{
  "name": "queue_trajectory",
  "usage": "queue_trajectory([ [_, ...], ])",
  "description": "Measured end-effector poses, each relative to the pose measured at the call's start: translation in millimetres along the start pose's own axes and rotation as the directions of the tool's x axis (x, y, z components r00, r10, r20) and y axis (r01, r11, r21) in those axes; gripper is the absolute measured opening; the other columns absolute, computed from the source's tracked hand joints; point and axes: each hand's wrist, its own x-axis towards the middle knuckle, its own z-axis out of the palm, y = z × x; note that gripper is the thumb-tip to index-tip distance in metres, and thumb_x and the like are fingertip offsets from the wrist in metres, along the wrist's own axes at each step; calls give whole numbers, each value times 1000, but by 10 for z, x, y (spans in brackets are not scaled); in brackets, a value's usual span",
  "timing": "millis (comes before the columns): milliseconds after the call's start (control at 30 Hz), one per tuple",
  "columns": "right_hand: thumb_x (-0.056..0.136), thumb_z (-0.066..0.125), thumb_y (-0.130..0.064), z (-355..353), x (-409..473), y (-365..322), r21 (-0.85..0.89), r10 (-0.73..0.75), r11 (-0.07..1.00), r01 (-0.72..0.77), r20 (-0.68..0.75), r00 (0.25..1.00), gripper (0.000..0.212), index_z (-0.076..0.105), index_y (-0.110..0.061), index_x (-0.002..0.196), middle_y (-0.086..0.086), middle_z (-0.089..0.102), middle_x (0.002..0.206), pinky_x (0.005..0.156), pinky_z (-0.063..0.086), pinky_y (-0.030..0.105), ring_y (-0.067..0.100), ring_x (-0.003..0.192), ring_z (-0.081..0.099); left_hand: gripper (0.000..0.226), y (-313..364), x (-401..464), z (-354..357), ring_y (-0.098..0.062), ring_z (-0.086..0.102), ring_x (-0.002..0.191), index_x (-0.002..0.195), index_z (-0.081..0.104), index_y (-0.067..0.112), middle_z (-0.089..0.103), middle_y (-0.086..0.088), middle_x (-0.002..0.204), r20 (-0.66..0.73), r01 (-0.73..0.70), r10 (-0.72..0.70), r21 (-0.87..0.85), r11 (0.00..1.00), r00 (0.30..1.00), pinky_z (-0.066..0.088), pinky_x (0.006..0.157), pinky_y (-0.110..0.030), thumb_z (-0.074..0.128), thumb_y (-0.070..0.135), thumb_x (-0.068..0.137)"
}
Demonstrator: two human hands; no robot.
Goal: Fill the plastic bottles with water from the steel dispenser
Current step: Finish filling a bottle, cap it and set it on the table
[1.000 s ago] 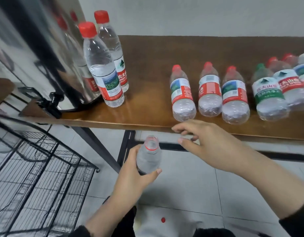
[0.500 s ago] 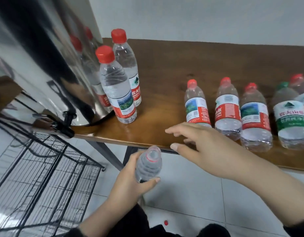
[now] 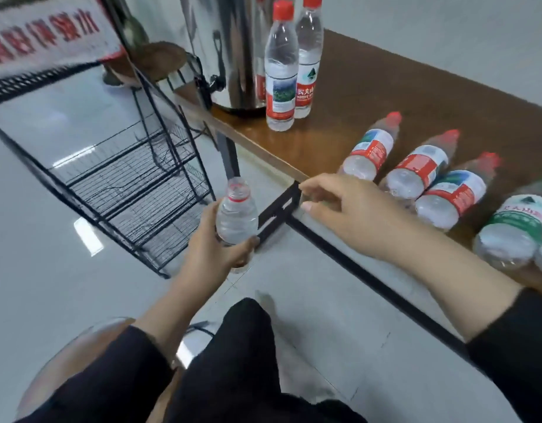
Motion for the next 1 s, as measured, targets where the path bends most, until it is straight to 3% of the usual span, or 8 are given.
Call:
queue_trajectory([
  [167, 99, 57, -47, 48, -5, -99, 53, 16, 998, -17, 13, 1000, 31, 60, -38, 128, -23, 62, 121, 94, 50, 27, -1, 109, 58, 64, 27, -412, -192, 10, 65, 88, 132, 46, 31, 66, 20, 105, -104, 40, -39, 6, 999, 994, 49, 69, -6, 85, 17, 84],
  [267, 99, 59, -43, 168, 0, -144, 75, 45, 996, -48, 33, 998, 31, 62, -33, 128, -19, 64, 120, 96, 50, 29, 1, 107, 59, 61, -73, -539, -309, 11, 64, 78, 120, 47, 41, 66, 20, 98, -143, 72, -70, 4, 997, 987, 50, 65, -8, 84, 11, 83],
  [533, 97, 59, -42, 1177, 101, 64, 57, 148, 986, -158, 149, 978, 32, 63, -30, 126, -16, 62, 122, 99, 49, 35, 3, 110, 59, 67, -939, -733, -294, 11, 62, 95, 118, 44, 48, 64, 27, 108, -185, 180, -180, -20, 984, 966, 45, 76, -7, 89, 17, 78],
  [633, 99, 58, -42, 1534, 199, 106, 26, 179, 982, -188, 204, 962, 30, 60, -33, 128, -19, 58, 122, 79, 44, 17, 0, 105, 56, 65, -1222, -790, -240, 8, 61, 96, 113, 45, 52, 64, 28, 107, -222, 217, -223, -50, 975, 949, 46, 78, -9, 89, 21, 77],
  [700, 99, 58, -41, 1746, 301, 133, 45, 198, 976, -213, 227, 953, 31, 59, -33, 129, -16, 58, 123, 73, 40, 20, 1, 104, 55, 68, -1369, -820, -196, 7, 61, 100, 115, 43, 54, 63, 28, 111, -246, 237, -245, -64, 970, 938, 47, 82, -9, 89, 20, 77],
  [800, 99, 59, -42, 2046, 464, 207, 63, 179, 976, -207, 295, 938, 35, 57, -33, 133, -13, 58, 124, 78, 42, 25, 2, 106, 53, 69, -1491, -878, -126, 10, 60, 101, 119, 43, 48, 62, 25, 112, -305, 271, -285, -88, 959, 909, 45, 80, -6, 89, 20, 77],
  [900, 99, 58, -43, 2305, 627, 387, 51, 169, 978, -202, 368, 914, 36, 56, -33, 134, -11, 58, 124, 75, 43, 26, 4, 109, 53, 70, -1624, -951, 19, 19, 57, 99, 122, 42, 44, 61, 37, 107, -375, 310, -335, -127, 942, 865, 41, 78, -1, 90, 18, 77],
  [1000, 99, 58, -42, 2540, 735, 581, 50, 143, 982, -183, 437, 888, 36, 57, -32, 134, -14, 57, 128, 78, 46, 28, 6, 107, 55, 71, -1752, -1077, 257, 15, 59, 101, 126, 43, 44, 59, 42, 110, -469, 349, -389, -175, 921, 793, 45, 79, -5, 90, 23, 77],
])
